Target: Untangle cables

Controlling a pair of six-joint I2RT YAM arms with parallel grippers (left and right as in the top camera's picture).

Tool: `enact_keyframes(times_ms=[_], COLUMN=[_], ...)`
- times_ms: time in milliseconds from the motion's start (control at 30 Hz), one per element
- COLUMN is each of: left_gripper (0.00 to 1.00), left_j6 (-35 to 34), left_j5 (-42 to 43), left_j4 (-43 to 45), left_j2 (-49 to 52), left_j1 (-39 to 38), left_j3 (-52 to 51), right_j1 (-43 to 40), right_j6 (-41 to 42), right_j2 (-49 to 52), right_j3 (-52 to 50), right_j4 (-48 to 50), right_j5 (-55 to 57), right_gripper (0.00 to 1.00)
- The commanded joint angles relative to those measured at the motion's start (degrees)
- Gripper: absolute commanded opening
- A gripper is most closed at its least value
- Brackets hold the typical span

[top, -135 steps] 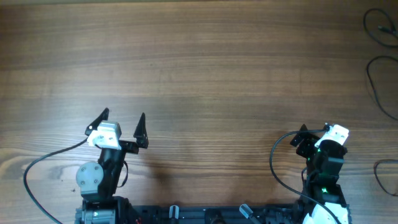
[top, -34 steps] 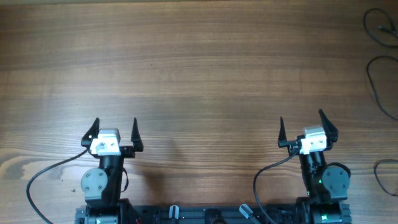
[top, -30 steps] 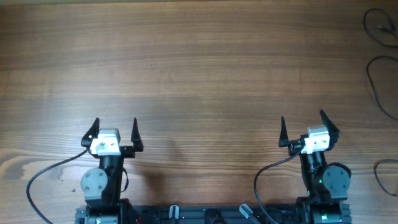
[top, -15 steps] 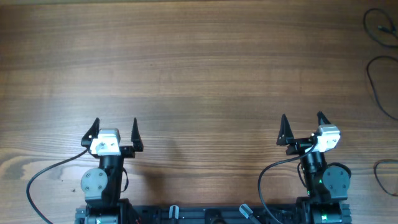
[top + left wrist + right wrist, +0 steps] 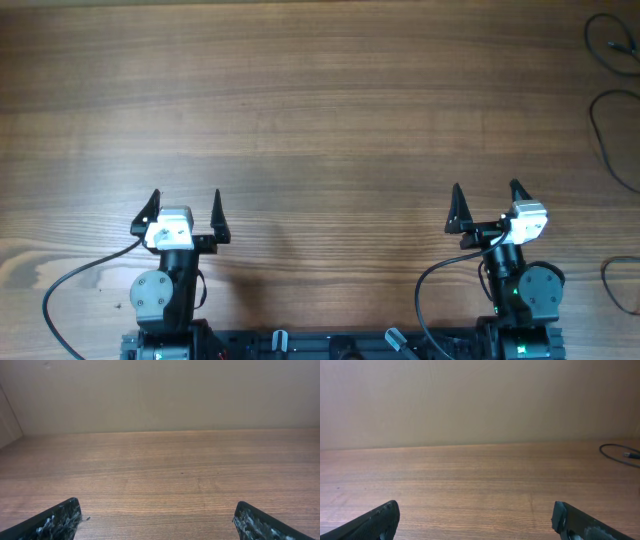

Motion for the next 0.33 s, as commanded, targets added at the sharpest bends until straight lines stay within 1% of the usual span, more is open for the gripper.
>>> enact_keyframes(times_ms=[0, 300], left_gripper=[1.0, 1.0], left_j6=[0.9, 0.87], left_j5=[-0.35, -0.35], left_j4=[-0.26, -0.26], left_j2=[-0.57, -0.57], left_j1=[0.26, 0.26], left_j3=[-0.33, -0.33], right_j1=[-0.26, -0.26], right_j6=[0.81, 0.81], right_j2=[-0.87, -0.87], right_j3=[-0.09, -0.09], right_j4=[0.09, 0.07], right_j5=[0.33, 0.33], right_gripper=[1.0, 1.0])
